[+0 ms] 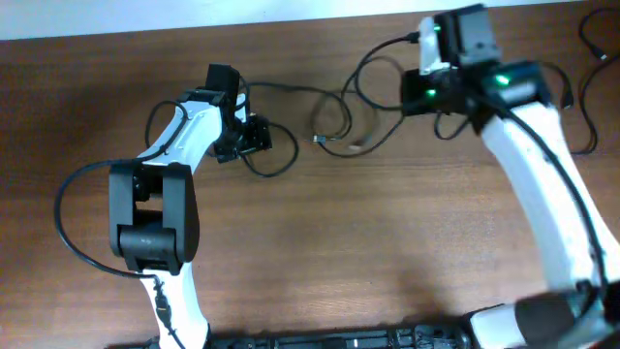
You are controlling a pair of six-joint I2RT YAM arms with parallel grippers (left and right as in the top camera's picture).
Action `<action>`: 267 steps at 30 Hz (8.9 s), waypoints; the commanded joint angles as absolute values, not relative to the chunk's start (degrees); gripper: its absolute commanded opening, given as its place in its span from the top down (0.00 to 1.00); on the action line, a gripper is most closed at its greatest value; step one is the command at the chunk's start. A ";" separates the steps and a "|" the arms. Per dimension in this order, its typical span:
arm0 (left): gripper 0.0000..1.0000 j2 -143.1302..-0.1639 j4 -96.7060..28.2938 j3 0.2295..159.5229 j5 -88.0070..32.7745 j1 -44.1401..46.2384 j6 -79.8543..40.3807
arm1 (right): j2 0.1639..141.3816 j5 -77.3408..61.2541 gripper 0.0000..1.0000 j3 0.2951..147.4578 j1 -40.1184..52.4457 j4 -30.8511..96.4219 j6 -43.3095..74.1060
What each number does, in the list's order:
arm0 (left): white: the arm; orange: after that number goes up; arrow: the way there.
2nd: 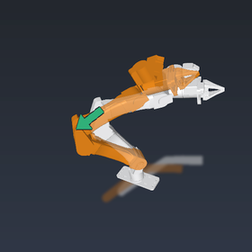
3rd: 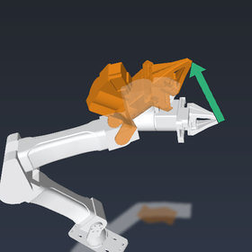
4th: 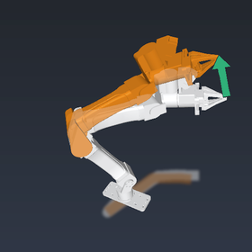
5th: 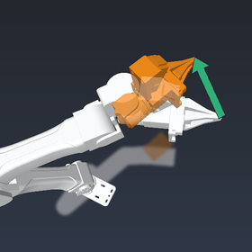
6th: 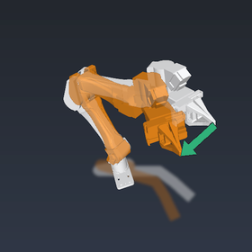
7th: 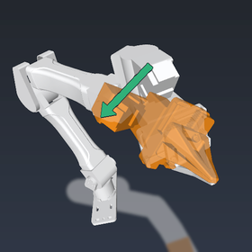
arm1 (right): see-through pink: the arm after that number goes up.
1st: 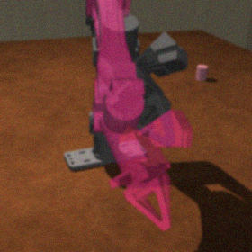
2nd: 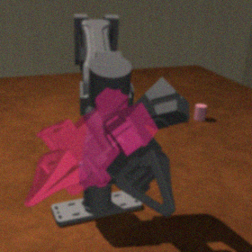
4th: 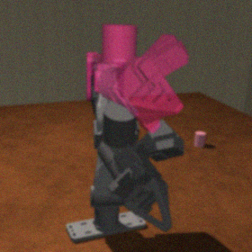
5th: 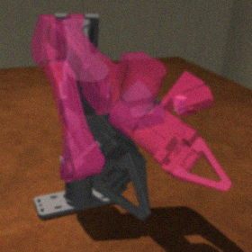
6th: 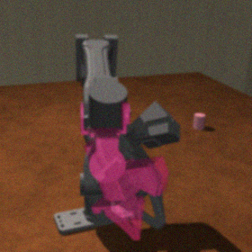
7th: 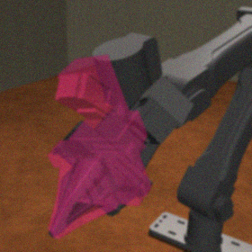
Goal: Untangle cables
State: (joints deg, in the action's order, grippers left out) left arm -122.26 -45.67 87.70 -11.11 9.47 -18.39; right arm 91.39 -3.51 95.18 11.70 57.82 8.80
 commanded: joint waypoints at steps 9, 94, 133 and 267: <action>1.00 -124.84 -46.09 70.52 15.16 9.21 -36.62 | 83.68 18.39 0.96 96.25 -2.13 44.18 10.15; 0.01 -124.84 -41.04 66.37 6.74 8.91 -42.83 | 125.45 5.04 0.69 86.61 -51.07 46.50 13.52; 0.01 -105.27 -32.47 80.09 -33.19 15.59 -19.62 | 122.23 -14.02 0.09 110.04 -0.64 56.40 11.42; 0.01 -83.11 -57.98 80.07 12.82 -1.67 -30.59 | 46.17 -15.92 0.13 44.60 -15.03 38.37 0.71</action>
